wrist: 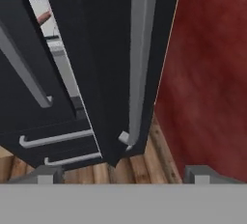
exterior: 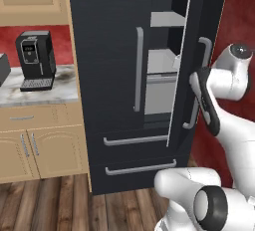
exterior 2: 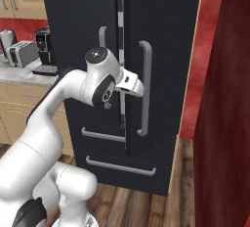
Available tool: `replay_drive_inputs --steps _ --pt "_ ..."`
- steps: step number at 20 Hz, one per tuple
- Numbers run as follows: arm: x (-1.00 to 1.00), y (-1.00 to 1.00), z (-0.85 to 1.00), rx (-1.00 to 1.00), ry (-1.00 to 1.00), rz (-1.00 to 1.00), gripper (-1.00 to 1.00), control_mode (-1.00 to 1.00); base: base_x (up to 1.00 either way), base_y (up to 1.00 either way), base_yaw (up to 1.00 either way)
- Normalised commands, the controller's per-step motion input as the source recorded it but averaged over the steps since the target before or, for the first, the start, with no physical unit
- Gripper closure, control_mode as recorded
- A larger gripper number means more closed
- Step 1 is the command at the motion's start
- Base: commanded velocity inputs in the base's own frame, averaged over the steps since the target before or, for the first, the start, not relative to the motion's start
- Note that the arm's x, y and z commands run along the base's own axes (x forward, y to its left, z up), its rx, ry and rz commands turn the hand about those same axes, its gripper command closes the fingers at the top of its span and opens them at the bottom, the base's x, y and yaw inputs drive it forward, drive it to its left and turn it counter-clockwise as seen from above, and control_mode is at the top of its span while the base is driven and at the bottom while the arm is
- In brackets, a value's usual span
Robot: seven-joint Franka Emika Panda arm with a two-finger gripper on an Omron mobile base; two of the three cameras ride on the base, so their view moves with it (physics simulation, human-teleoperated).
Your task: Move the hot dog bun to the plate on the dining table and place the condiment next to that plate. Then navigate to the fridge and take the sausage and place it on the plate as well.
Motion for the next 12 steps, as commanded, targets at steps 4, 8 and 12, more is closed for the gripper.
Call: replay_drive_inputs --steps 4,8,12 --pt "0.0 0.85 0.29 -0.11 0.19 0.0 -1.0 -1.0 0.0 0.0 0.0" --pt "0.0 0.8 0.1 -0.09 0.12 0.0 -1.0 -1.0 0.0 0.0 0.0" --pt "0.09 0.84 0.0 -0.17 0.1 0.0 -1.0 -1.0 0.0 0.0 0.0"
